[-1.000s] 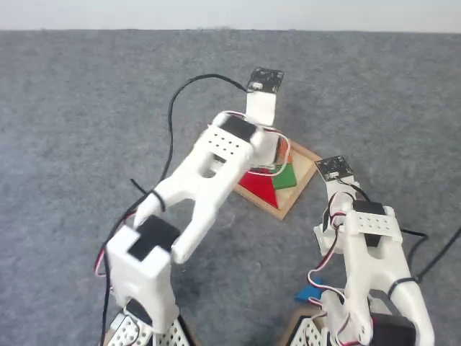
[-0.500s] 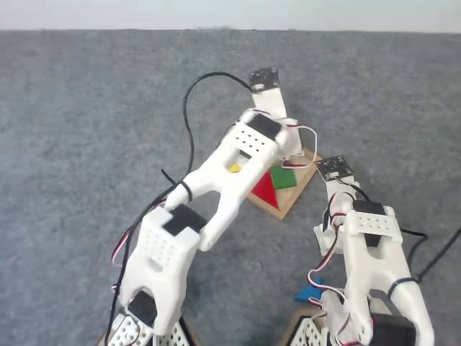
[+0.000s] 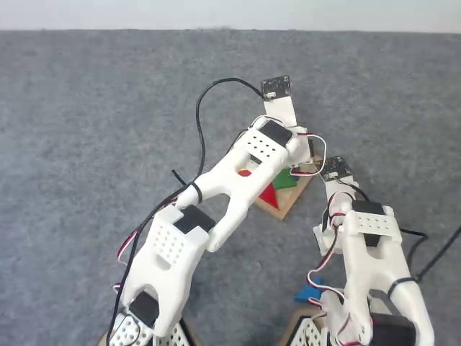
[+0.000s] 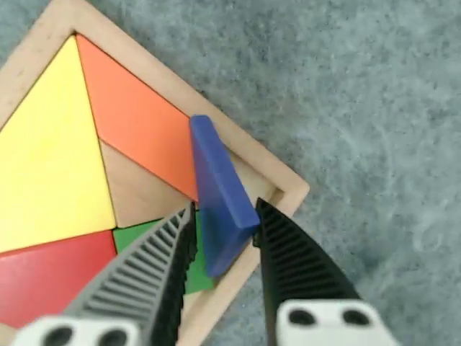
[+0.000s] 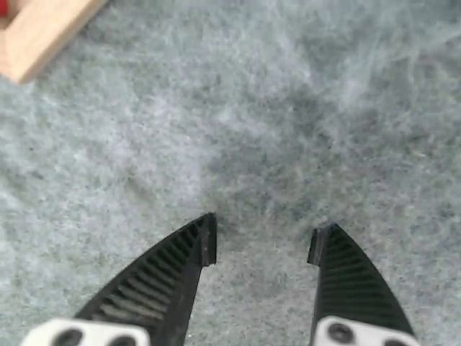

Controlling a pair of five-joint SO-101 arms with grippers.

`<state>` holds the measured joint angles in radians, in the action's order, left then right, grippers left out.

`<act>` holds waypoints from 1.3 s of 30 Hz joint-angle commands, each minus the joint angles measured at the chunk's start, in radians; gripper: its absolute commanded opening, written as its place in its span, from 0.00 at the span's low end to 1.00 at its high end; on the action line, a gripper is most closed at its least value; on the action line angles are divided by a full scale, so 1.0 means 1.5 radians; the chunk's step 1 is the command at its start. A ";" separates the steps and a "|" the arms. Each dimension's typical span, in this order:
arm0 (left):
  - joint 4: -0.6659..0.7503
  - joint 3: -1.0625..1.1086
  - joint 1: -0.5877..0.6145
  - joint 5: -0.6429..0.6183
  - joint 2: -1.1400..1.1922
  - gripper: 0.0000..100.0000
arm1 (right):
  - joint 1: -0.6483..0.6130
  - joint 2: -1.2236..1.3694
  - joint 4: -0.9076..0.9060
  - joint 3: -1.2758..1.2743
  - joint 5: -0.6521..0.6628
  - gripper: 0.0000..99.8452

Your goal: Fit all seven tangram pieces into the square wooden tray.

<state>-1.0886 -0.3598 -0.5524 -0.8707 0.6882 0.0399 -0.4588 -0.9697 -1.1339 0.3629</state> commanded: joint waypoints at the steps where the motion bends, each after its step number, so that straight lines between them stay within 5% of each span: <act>1: -0.009 -0.030 0.001 -0.006 -0.011 0.13 | -0.007 0.001 0.009 -0.003 -0.005 0.23; 14: -0.004 -0.064 -0.030 0.000 -0.017 0.13 | -0.007 0.001 0.009 -0.003 -0.005 0.23; 26: -0.042 -0.112 0.025 0.126 -0.011 0.13 | -0.007 0.001 0.009 -0.003 -0.006 0.23; 39: 0.045 -0.114 0.051 0.233 0.074 0.10 | -0.007 0.001 0.009 -0.003 -0.006 0.23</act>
<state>-1.0503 -0.4856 -0.4849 -0.5424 0.7618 0.0338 -0.4542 -0.9636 -1.1385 0.3644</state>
